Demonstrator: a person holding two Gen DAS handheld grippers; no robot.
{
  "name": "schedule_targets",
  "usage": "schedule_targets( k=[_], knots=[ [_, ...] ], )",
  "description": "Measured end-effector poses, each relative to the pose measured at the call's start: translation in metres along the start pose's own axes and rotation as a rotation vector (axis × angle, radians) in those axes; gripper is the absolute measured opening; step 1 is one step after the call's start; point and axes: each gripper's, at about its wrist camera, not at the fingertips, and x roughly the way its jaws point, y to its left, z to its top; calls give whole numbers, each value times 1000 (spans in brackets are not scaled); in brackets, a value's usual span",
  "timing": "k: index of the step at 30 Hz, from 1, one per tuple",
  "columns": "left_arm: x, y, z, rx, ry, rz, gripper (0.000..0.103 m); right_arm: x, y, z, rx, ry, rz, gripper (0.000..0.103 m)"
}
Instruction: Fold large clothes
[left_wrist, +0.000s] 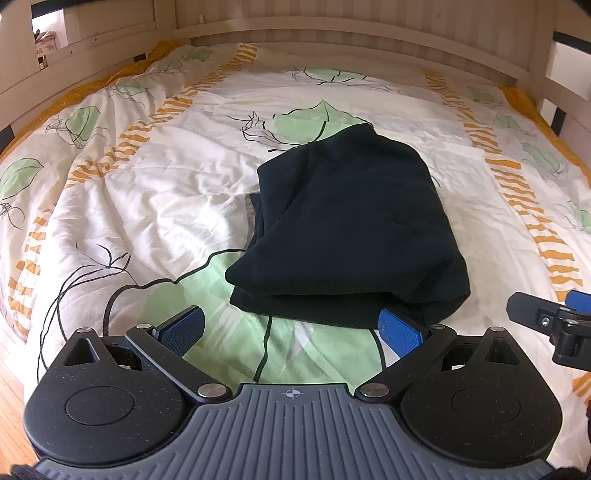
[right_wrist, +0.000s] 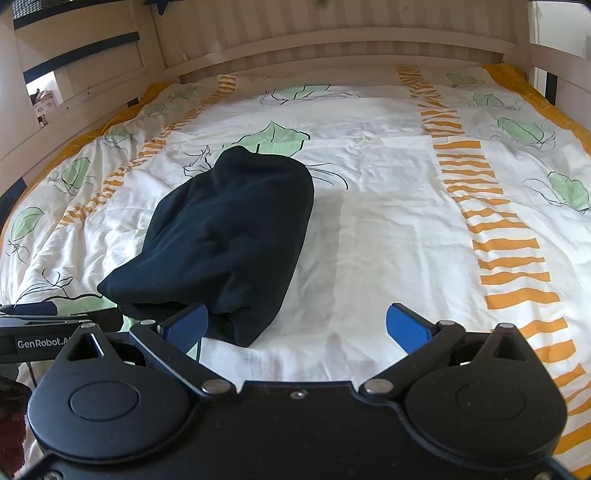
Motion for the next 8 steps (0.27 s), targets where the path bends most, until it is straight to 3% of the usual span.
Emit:
schedule_targets(
  k=[8],
  knots=[
    [4, 0, 0, 4, 5, -7, 102, 5, 0, -1, 5, 16, 3, 102]
  ],
)
